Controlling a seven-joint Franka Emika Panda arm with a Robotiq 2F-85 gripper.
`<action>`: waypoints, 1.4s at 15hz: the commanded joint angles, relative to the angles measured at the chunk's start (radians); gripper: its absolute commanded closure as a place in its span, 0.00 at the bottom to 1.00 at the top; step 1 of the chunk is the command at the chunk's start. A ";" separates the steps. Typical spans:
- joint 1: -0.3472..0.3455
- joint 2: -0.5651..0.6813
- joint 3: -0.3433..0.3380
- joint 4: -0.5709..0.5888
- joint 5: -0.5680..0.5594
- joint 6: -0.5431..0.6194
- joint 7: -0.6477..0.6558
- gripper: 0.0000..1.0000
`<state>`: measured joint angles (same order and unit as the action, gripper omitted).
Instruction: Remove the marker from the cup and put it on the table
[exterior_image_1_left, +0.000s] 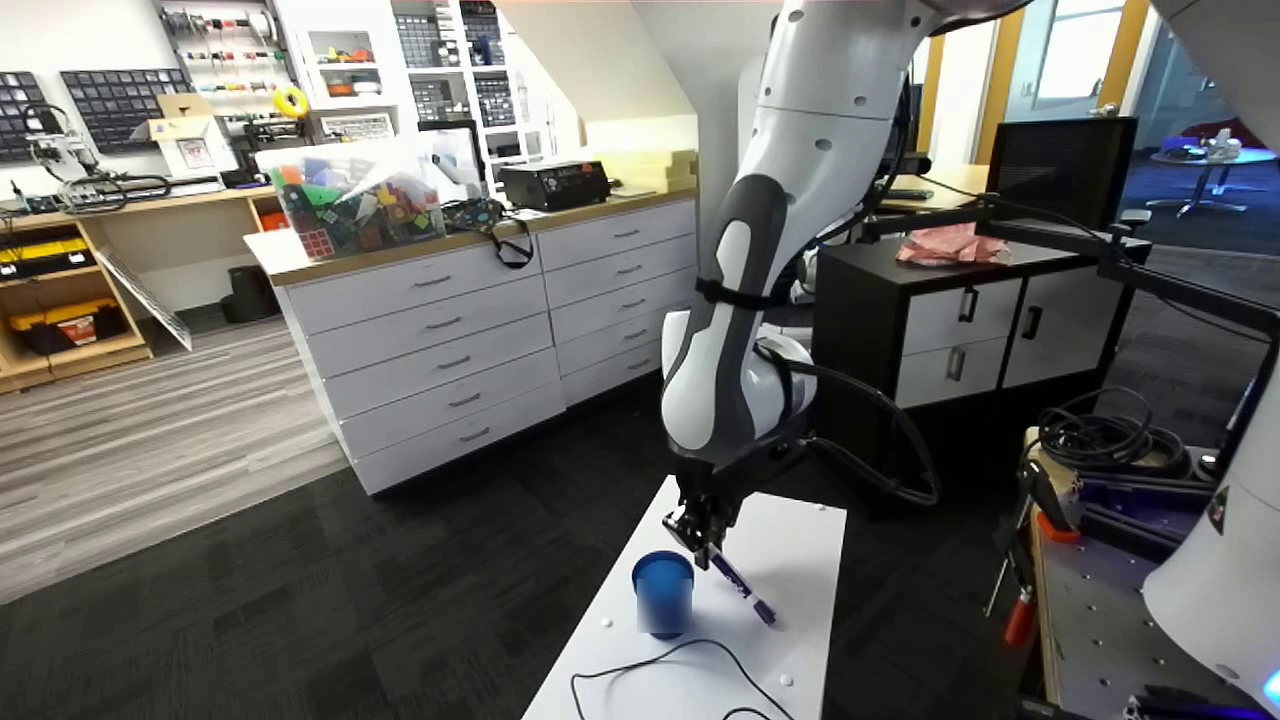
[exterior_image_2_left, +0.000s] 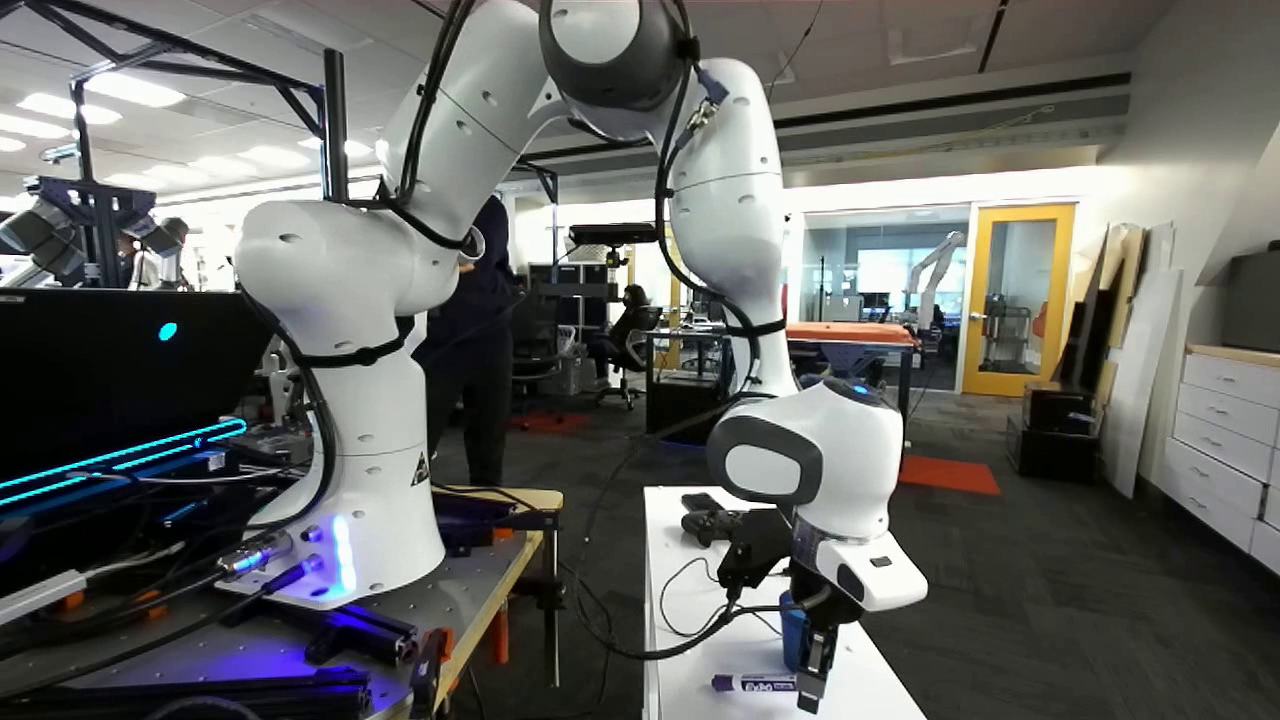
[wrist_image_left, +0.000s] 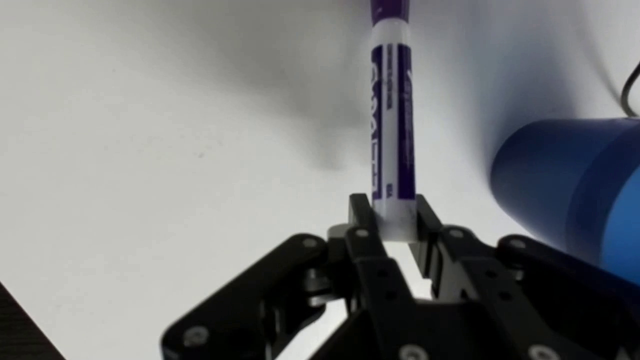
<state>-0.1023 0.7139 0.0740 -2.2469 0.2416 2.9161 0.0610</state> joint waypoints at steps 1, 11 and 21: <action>-0.040 0.044 0.022 0.061 -0.006 -0.051 -0.017 0.64; -0.007 0.022 0.002 0.052 -0.006 -0.043 0.011 0.01; 0.087 -0.111 -0.074 -0.004 -0.037 -0.051 0.051 0.00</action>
<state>-0.0610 0.6889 0.0444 -2.1904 0.2390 2.8964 0.0630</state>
